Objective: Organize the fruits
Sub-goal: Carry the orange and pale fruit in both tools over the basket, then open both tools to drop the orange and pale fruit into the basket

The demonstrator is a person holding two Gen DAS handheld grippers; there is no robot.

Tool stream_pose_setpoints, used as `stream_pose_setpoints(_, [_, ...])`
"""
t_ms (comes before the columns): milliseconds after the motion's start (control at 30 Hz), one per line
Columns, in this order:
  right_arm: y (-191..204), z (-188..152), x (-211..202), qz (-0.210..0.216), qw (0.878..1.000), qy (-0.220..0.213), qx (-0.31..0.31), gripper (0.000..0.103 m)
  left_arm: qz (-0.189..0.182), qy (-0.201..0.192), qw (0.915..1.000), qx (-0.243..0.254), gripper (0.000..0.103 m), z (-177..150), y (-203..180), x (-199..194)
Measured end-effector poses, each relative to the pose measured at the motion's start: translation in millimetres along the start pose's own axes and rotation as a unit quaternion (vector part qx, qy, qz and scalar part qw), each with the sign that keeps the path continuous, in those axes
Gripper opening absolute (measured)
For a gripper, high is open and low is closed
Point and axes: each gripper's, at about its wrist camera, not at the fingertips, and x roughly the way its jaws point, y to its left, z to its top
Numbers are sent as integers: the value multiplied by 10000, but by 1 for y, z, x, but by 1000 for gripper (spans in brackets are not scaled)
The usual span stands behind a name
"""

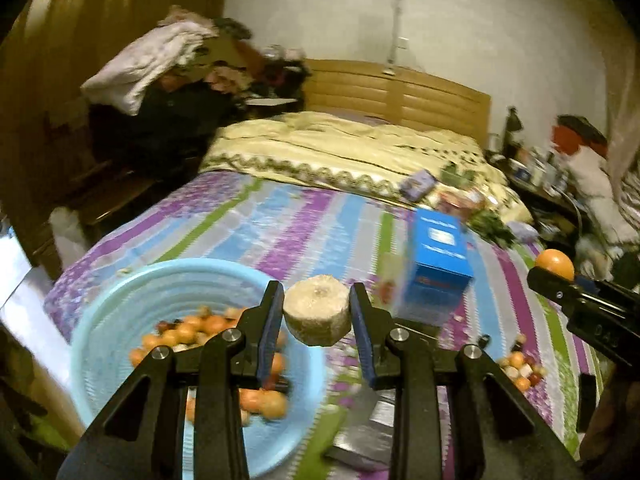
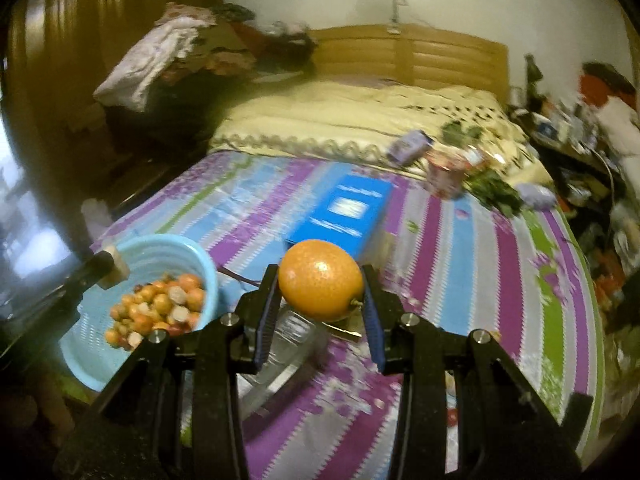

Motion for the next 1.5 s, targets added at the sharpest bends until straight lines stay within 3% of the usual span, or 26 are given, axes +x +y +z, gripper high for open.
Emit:
stream_pose_setpoints(400, [96, 24, 27, 644, 9960, 149, -608, 39, 497, -8, 9979, -411, 34, 14, 91, -7])
stream_pose_setpoints(833, [171, 21, 85, 1358, 9769, 1233, -1092, 39, 501, 742, 9931, -754, 34, 10, 157, 26])
stream_pose_setpoints(1200, [188, 16, 127, 1732, 9496, 2364, -1110, 39, 407, 1763, 9805, -774, 35, 2, 189, 68])
stream_pose_setpoints(1500, [178, 9, 139, 1545, 9433, 2708, -1139, 39, 589, 2106, 9724, -808, 35, -7, 222, 85])
